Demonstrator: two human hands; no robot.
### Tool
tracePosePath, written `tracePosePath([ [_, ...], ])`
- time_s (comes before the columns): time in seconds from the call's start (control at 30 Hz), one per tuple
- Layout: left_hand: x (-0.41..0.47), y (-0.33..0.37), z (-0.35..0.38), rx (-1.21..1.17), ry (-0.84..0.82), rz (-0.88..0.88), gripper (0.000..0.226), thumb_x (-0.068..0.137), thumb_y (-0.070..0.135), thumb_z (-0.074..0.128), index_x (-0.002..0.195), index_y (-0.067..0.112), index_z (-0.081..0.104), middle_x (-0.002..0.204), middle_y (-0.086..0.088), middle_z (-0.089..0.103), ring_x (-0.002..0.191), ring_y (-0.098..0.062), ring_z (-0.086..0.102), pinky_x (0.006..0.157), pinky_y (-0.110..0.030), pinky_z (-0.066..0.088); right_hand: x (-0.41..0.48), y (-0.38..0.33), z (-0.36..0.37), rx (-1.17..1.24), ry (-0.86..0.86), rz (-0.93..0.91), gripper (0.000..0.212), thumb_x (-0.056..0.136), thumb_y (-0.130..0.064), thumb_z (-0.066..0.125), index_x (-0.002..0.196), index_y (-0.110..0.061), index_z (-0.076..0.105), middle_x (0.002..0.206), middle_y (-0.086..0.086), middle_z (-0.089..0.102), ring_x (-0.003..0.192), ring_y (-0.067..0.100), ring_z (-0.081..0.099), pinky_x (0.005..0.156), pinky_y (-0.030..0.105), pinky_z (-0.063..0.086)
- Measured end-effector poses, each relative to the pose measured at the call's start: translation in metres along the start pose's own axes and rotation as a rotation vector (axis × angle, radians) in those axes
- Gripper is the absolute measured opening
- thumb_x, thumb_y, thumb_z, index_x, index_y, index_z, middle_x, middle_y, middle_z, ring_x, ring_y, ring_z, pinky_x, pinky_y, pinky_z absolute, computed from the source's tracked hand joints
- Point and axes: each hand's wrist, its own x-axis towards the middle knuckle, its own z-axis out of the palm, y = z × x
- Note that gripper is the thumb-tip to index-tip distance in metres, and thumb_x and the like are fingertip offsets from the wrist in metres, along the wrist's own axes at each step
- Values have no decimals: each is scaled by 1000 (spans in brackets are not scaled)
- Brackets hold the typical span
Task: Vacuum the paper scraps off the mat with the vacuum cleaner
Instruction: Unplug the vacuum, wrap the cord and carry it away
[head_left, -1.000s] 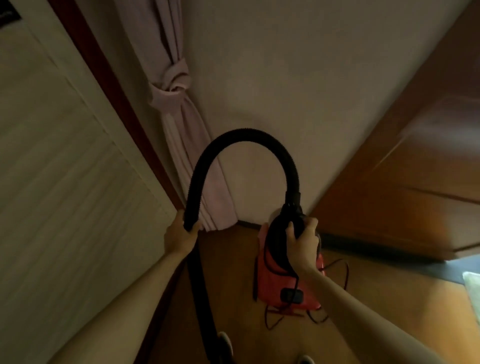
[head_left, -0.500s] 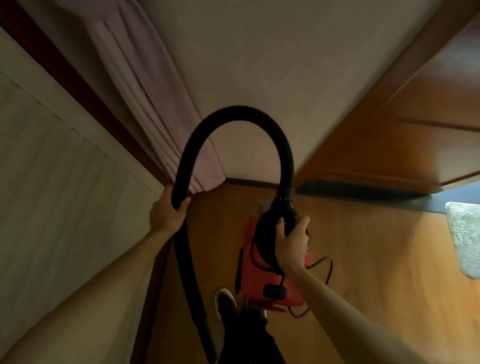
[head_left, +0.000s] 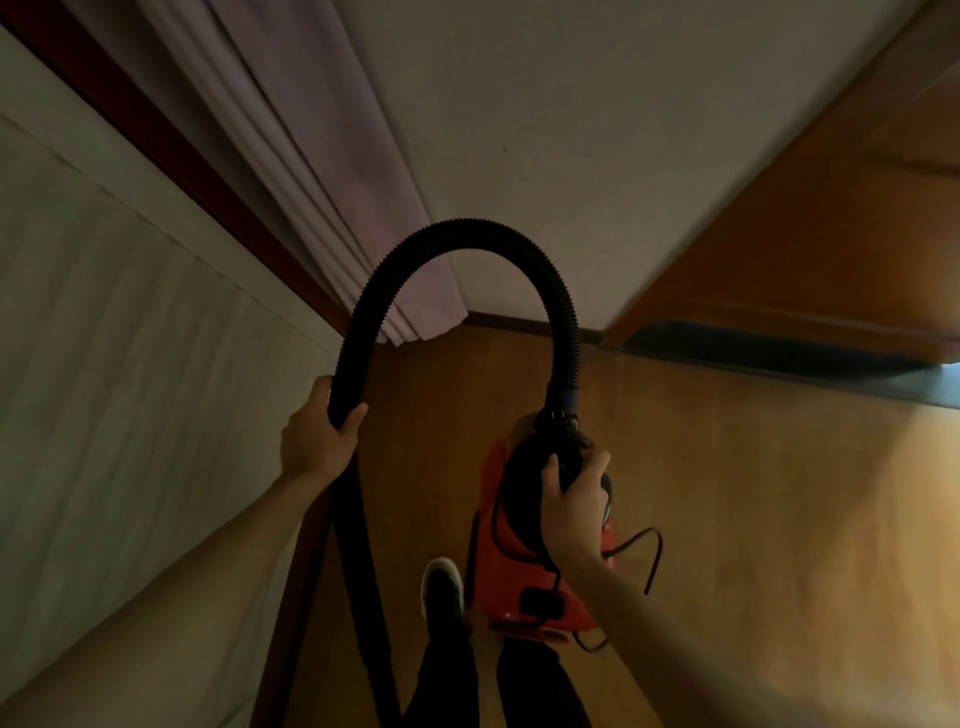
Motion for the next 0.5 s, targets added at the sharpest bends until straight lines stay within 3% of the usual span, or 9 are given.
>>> tracePosePath([
  [0.17, 19, -26, 20, 36, -61, 7, 43, 96, 37, 60, 132, 17, 48, 117, -9, 67, 91, -27, 65, 74, -38, 55, 13, 21, 24, 18, 35, 37, 29, 101, -22, 50, 123, -8, 38, 69, 4, 58, 41, 5, 53, 37, 16, 37],
  [0.23, 31, -39, 28, 46, -87, 4, 48, 96, 39, 60, 136, 17, 46, 122, -10, 65, 98, -30, 65, 79, -42, 56, 23, 30, 36, 13, 49, 52, 24, 101, -22, 49, 117, -9, 39, 72, 7, 59, 44, 7, 53, 37, 15, 37],
  [0.33, 53, -55, 40, 39, -103, 9, 43, 96, 38, 61, 131, 19, 48, 117, -8, 67, 93, -29, 66, 76, -40, 56, 35, 41, 55, -19, 66, 37, 17, 101, -22, 49, 107, -11, 38, 72, 5, 57, 45, 10, 52, 36, 16, 36],
  [0.43, 76, -73, 51, 39, -129, 29, 39, 96, 37, 61, 129, 20, 49, 110, -4, 66, 86, -26, 64, 70, -36, 54, 48, 49, 74, -41, 99, 19, 16, 101, -21, 50, 103, -11, 38, 71, 1, 55, 48, 11, 54, 36, 22, 41],
  [0.5, 90, -87, 57, 45, -141, 48, 38, 96, 37, 60, 128, 20, 49, 105, -1, 65, 82, -22, 62, 67, -32, 50, 60, 53, 87, -35, 115, 14, 16, 101, -21, 50, 102, -11, 38, 73, 0, 54, 51, 16, 55, 41, 35, 48],
])
